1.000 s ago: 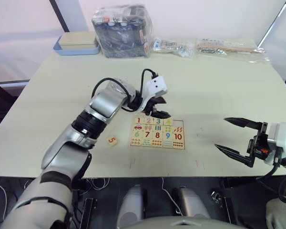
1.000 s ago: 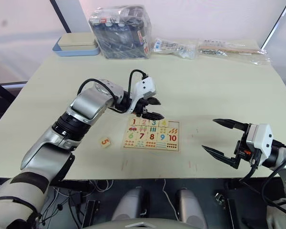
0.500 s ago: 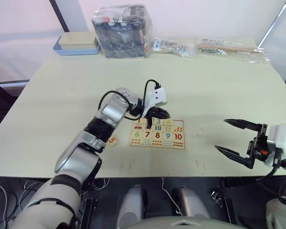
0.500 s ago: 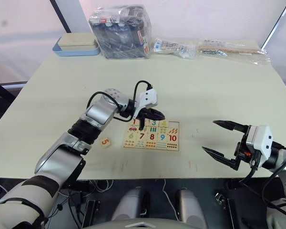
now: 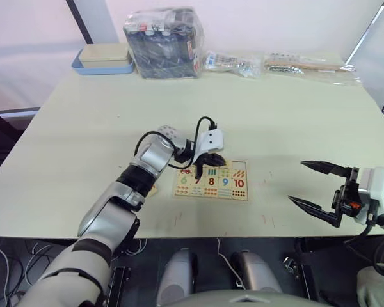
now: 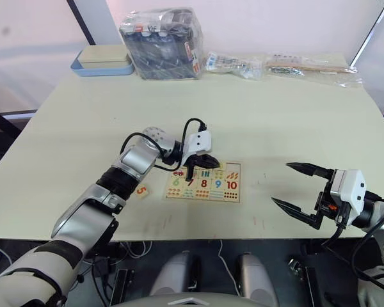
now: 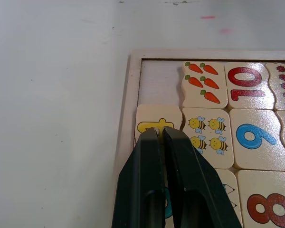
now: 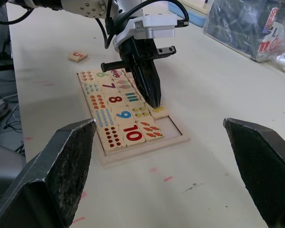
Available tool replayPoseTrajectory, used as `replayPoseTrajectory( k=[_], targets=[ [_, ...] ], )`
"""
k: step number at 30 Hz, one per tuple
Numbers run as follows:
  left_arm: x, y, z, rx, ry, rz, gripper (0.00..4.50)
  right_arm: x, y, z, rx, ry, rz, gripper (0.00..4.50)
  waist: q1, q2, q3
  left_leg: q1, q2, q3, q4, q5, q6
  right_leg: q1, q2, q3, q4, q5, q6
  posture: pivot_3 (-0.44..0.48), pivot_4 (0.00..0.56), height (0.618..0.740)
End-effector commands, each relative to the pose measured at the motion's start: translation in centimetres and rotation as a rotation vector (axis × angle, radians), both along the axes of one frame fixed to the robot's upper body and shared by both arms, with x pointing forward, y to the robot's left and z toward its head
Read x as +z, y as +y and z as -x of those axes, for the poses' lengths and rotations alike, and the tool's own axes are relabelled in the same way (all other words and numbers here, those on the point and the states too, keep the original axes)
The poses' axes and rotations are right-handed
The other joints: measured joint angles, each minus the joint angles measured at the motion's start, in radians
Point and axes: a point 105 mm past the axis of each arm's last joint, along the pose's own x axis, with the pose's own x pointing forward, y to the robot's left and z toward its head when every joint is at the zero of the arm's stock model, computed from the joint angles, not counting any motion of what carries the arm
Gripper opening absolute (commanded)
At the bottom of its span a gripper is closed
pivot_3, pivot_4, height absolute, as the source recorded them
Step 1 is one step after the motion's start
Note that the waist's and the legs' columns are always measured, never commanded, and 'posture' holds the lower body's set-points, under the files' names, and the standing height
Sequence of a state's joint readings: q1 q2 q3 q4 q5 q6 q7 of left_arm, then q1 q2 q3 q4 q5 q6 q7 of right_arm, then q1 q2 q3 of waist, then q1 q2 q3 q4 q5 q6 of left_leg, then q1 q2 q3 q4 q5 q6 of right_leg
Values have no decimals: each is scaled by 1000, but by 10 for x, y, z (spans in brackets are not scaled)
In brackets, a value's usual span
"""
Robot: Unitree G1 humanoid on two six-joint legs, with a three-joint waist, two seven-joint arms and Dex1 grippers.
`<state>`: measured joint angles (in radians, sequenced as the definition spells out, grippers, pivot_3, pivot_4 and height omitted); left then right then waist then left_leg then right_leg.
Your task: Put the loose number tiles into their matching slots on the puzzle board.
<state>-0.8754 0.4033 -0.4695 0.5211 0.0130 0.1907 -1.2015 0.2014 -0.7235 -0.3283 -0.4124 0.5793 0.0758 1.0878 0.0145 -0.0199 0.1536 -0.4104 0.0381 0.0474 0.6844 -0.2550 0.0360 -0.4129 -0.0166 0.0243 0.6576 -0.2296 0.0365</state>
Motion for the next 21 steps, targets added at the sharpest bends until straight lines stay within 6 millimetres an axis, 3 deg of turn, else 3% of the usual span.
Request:
replayPoseTrajectory(
  k=[1,5,10,12,14,18,21],
  targets=[
    [4,1,-3,57,5,75,220,7,2,-1,18,-30,2,4500,0,0,0,0,0,0,0,0,0,0,0,0,0,0,0,0,150,740],
    [43,6,-3,115,-3,296,220,8,3,-5,15,-35,-2,4500,-2,0,0,0,1,0,0,0,0,0,0,0,1,0,0,0,150,740],
    [77,35,4,262,-62,476,220,10,9,-18,-11,-45,-41,4500,-6,0,0,-1,2,0,0,0,0,-1,0,0,1,0,0,0,150,740],
    [90,57,3,387,-117,586,220,10,13,-27,-38,-26,-85,4500,-7,0,0,-1,2,0,-1,0,0,-1,0,0,1,0,0,0,150,740],
    [95,84,4,542,-157,649,220,13,18,-37,-54,-42,-131,4500,-12,0,0,0,4,0,-1,0,0,-1,-1,0,1,0,0,0,150,740],
    [102,118,9,743,-260,738,220,18,26,-45,-41,-41,-212,4500,0,0,0,0,4,0,0,0,0,-1,-1,0,2,0,0,0,150,740],
    [98,144,24,869,-293,766,220,14,31,-48,-17,-35,-215,4500,0,-1,0,0,3,0,0,1,1,0,-3,-1,2,0,0,0,150,740]
  ],
)
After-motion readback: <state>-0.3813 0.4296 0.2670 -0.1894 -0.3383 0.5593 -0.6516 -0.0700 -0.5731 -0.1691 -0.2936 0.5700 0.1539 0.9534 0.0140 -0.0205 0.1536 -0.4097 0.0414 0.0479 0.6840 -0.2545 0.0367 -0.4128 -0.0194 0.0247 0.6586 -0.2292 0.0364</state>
